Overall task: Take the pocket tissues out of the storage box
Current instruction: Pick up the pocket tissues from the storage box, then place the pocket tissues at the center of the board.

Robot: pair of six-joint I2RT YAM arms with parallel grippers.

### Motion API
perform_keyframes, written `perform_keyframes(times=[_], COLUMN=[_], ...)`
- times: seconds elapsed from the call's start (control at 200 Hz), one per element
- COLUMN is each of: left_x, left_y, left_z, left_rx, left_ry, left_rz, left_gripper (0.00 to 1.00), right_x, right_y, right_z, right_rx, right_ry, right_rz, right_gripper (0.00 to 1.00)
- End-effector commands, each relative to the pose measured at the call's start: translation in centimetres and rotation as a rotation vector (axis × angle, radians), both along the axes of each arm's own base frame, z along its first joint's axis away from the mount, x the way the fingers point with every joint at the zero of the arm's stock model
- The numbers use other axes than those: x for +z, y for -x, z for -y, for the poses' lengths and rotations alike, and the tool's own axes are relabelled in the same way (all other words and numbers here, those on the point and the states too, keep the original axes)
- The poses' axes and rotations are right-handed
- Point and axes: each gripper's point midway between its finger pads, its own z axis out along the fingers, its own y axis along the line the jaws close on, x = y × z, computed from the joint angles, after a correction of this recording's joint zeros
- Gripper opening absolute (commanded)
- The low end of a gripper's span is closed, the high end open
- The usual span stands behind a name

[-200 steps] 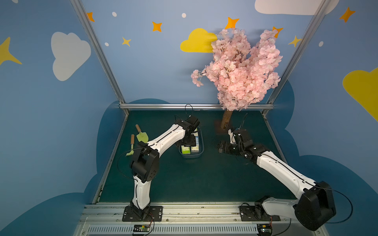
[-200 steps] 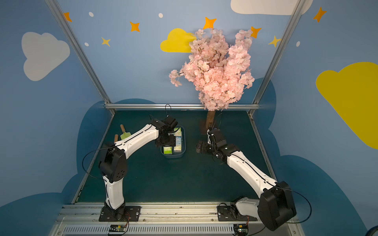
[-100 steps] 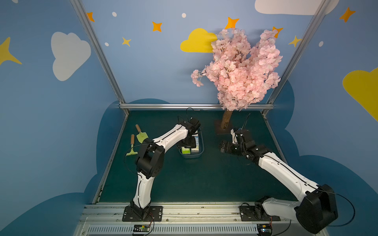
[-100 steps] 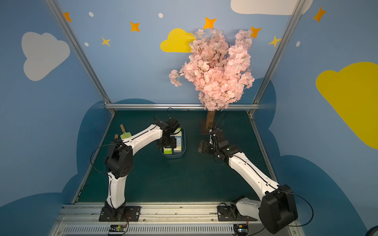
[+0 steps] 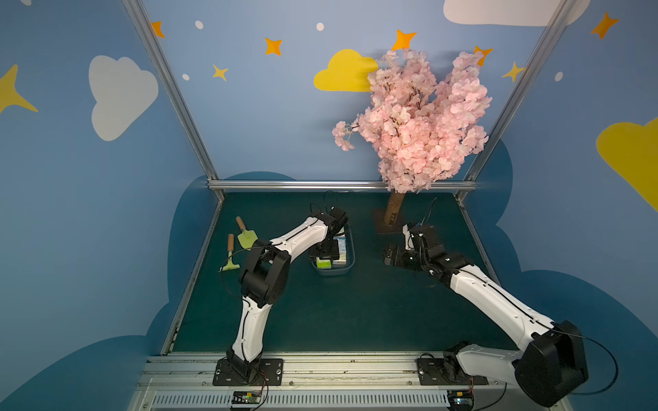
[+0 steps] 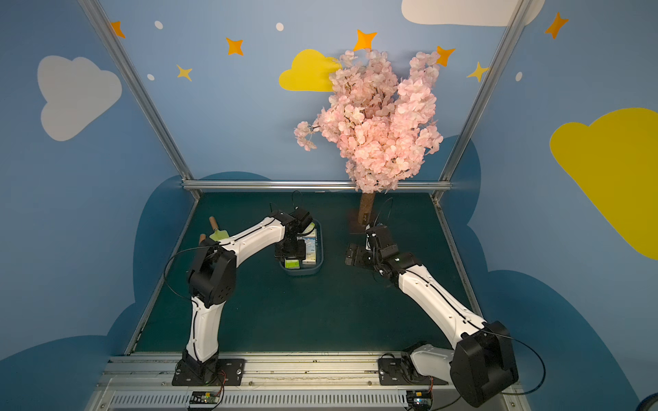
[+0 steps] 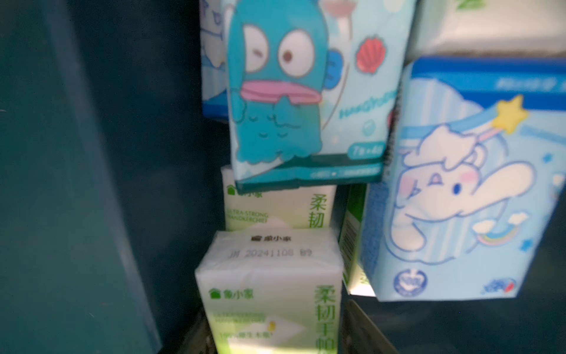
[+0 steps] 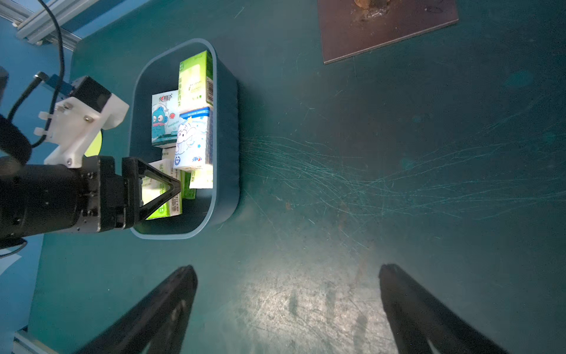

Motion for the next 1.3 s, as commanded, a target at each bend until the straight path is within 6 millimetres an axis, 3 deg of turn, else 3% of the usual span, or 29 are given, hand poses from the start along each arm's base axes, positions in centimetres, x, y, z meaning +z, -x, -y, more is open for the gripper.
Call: perform_keyframes(times=[0.0, 0.38, 0.561, 0.716, 0.981, 1.131, 1.292], left_x=[-0.4, 1.0, 3.2, 6.2, 10.0, 10.1, 8.6], left_y=[-0.1, 0.3, 0.8, 1.3, 3.5, 5.6, 8.1], left_z=[0.2, 0.8, 0.6, 0.1, -3.3, -5.7, -7.5], left_rx=[-0.017, -0.061, -0.070, -0.073, -0.034, 0.001, 0.036], left_ry=[0.011, 0.071, 0.092, 0.110, 0.103, 0.100, 0.098], left_rz=[-0.011, 0.008, 0.038, 0.083, 0.118, 0.101, 0.052], left_gripper=[0.64, 0.46, 0.46, 0.46, 0.46, 0.46, 0.46], right_x=[-0.6, -0.8, -0.9, -0.9, -1.0, -1.2, -1.3], right_y=[0.2, 0.3, 0.4, 0.4, 0.5, 0.6, 0.5], right_z=[0.4, 0.5, 0.4, 0.4, 0.3, 0.3, 0.2], right_rx=[-0.017, -0.022, -0.019, -0.019, -0.021, -0.025, -0.024], right_ry=[0.010, 0.006, 0.004, 0.002, -0.004, -0.007, -0.007], right_rz=[-0.020, -0.027, -0.030, -0.033, -0.042, -0.049, -0.051], right_gripper=[0.98, 0.98, 0.98, 0.98, 0.98, 0.98, 0.98])
